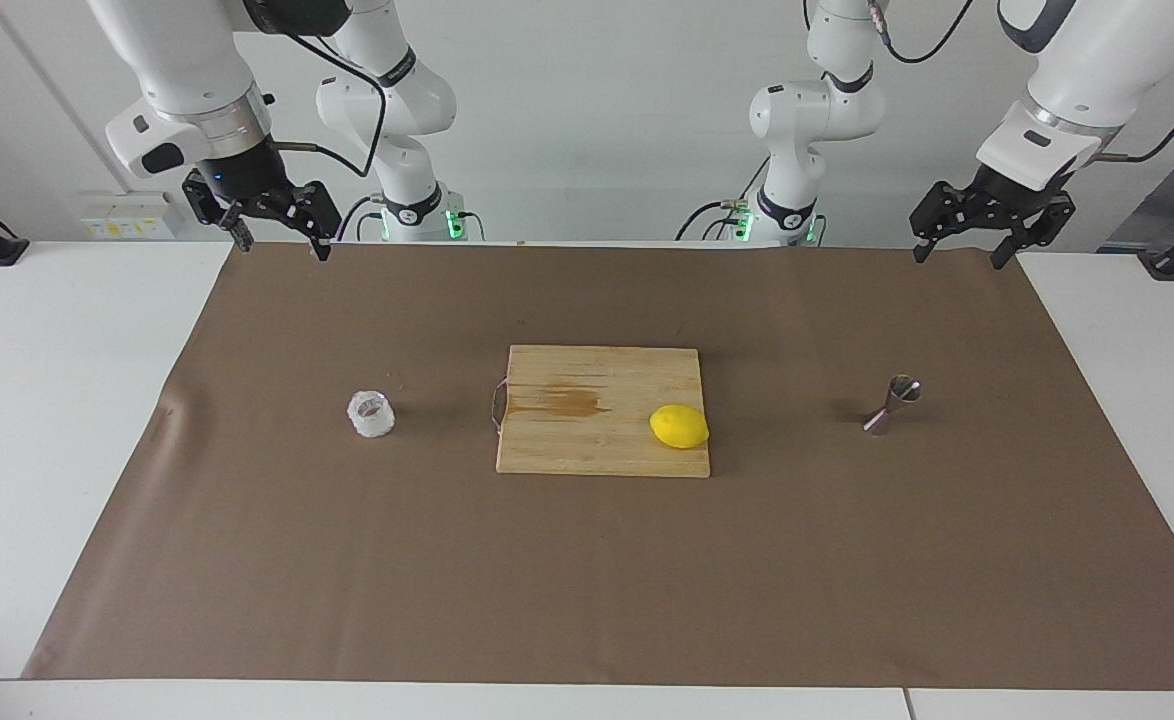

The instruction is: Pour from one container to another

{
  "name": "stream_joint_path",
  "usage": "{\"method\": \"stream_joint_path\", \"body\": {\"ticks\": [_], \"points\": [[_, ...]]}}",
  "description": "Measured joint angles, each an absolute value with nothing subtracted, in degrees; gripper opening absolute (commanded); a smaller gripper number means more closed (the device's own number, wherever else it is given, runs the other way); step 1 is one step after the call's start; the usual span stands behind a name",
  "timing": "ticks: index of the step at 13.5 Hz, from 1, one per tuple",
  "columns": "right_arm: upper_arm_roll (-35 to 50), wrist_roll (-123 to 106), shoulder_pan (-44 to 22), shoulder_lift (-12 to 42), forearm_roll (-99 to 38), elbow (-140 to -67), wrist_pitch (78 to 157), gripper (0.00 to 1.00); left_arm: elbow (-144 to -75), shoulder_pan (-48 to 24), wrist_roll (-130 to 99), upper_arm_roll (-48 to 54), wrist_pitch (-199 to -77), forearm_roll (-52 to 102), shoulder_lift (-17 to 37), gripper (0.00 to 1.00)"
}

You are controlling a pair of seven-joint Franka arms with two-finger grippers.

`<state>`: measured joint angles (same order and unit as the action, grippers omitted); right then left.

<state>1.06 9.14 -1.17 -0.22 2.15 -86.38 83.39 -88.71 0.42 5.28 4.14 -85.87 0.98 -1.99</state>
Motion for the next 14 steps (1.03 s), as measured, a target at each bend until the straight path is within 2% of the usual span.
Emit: {"method": "stream_joint_path", "body": {"ticks": [14], "points": [[1.06,9.14,-1.17,-0.22,2.15,-86.38,83.39,1.0,-88.74,0.66,4.19,3.62,-86.2,1.99,-0.48,1.0]]}}
